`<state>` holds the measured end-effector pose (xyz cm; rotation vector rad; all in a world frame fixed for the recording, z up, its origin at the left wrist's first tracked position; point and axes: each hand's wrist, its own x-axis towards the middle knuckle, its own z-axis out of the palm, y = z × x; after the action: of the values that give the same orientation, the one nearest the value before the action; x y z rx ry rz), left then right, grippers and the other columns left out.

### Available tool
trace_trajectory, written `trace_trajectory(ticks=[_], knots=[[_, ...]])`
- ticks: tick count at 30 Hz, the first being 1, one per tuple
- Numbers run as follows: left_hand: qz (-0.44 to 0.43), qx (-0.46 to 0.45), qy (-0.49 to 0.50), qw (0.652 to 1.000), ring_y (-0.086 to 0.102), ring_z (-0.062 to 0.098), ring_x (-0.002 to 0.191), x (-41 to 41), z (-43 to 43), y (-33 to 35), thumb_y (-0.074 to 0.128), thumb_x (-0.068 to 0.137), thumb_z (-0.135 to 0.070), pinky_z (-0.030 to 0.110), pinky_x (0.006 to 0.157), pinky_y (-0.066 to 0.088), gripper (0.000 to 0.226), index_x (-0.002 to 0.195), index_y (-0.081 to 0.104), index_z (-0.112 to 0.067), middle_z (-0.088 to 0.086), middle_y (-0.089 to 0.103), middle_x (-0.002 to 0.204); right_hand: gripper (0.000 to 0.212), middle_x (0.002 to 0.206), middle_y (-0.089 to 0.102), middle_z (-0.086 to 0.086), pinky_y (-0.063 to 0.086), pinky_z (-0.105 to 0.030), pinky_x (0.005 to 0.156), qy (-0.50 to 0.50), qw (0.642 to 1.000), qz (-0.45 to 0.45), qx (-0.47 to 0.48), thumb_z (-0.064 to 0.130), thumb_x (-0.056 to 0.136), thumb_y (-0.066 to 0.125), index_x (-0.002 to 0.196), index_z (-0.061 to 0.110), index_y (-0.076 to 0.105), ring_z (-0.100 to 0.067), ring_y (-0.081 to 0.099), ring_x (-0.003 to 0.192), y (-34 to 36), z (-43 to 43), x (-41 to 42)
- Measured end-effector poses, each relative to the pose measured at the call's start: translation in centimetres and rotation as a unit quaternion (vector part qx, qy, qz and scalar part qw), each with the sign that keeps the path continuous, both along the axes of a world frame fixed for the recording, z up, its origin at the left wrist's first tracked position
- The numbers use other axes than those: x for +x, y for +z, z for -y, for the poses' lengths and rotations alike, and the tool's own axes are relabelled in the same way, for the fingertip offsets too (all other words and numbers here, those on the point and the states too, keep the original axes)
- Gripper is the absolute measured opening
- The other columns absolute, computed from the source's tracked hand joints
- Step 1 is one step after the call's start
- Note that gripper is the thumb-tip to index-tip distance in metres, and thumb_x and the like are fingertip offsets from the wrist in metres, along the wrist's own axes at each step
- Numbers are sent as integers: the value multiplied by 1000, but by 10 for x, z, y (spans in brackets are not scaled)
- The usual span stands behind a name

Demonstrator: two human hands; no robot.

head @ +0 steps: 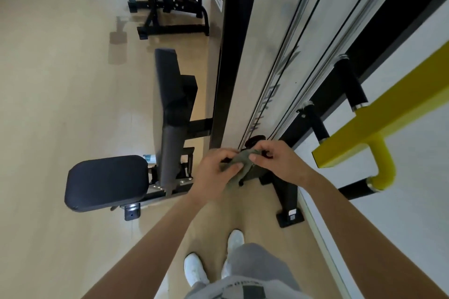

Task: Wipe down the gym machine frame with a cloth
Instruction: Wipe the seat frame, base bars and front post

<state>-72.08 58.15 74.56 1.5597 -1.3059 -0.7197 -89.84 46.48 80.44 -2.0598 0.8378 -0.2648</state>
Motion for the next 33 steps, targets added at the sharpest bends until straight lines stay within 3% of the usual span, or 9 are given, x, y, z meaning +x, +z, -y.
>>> trace_trajectory(ticks=[5, 9, 13, 16, 20, 24, 26, 30, 33], knots=[[-43, 45, 25, 998, 65, 2, 80, 2, 0, 9, 70, 93, -14, 14, 71, 49, 22, 88, 65, -34, -17, 69, 87, 12, 83, 69, 6, 55, -26, 79, 14, 998, 14, 52, 19, 84, 80, 87, 22, 69, -11, 66, 82, -19, 8, -12], [-51, 84, 28, 995, 66, 22, 78, 3, 12, 27, 72, 91, -13, 38, 73, 54, 23, 83, 68, -34, -4, 70, 80, 15, 80, 71, 9, 54, -20, 71, 38, 994, 3, 105, 12, 82, 82, 87, 24, 73, -7, 68, 76, -27, 26, -15], [-33, 99, 30, 994, 66, 22, 80, 5, 22, 41, 70, 93, -13, 37, 76, 54, 8, 89, 72, -20, 1, 71, 83, 15, 72, 65, 4, 47, -19, 63, 32, 997, -26, 66, 16, 83, 81, 82, 29, 74, -5, 57, 65, -34, 51, -18], [13, 93, 104, 990, 62, 20, 86, 8, 32, 49, 74, 91, -18, 35, 82, 51, 1, 91, 75, -18, 2, 65, 89, 20, 62, 55, 6, 40, -18, 59, -47, 999, 2, 26, 17, 86, 78, 76, 33, 71, -2, 46, 58, -37, 67, -14], [70, 71, 251, 963, 58, 10, 83, 7, 53, 59, 73, 91, -27, 27, 78, 47, 3, 93, 76, -27, -6, 59, 87, 5, 73, 68, 1, 55, -28, 67, -181, 979, 83, 34, 19, 89, 74, 93, 21, 74, -13, 64, 67, -24, 77, 18], [-5, 9, 355, 935, 65, 4, 79, 10, 80, 72, 64, 96, -24, 24, 73, 52, 9, 98, 74, -23, -11, 70, 84, 5, 87, 69, 12, 45, -7, 69, -205, 966, 158, -12, 19, 94, 67, 94, 21, 72, 10, 62, 77, 2, 87, 58], [-26, -20, 378, 925, 64, -2, 82, 13, 93, 77, 61, 100, -22, 16, 71, 49, 13, 106, 71, -19, -12, 69, 89, 7, 97, 71, 9, 47, -4, 71, -219, 949, 225, 24, 16, 95, 66, 99, 20, 71, 16, 61, 83, 13, 93, 76], [-82, -80, 350, 930, 65, 6, 99, 13, 110, 73, 60, 102, -20, 19, 81, 54, 22, 122, 62, -13, -3, 68, 110, 16, 112, 71, -1, 60, -34, 88, -195, 930, 277, 146, 14, 97, 64, 112, 19, 66, -10, 69, 103, 19, 102, 102], [-105, -106, 336, 930, 63, 4, 103, 13, 114, 56, 64, 99, -17, 15, 83, 52, 28, 126, 59, -12, -3, 65, 115, 29, 120, 70, -2, 58, -32, 89, -165, 921, 287, 205, 11, 97, 63, 124, 21, 58, -11, 69, 108, 6, 101, 110]])
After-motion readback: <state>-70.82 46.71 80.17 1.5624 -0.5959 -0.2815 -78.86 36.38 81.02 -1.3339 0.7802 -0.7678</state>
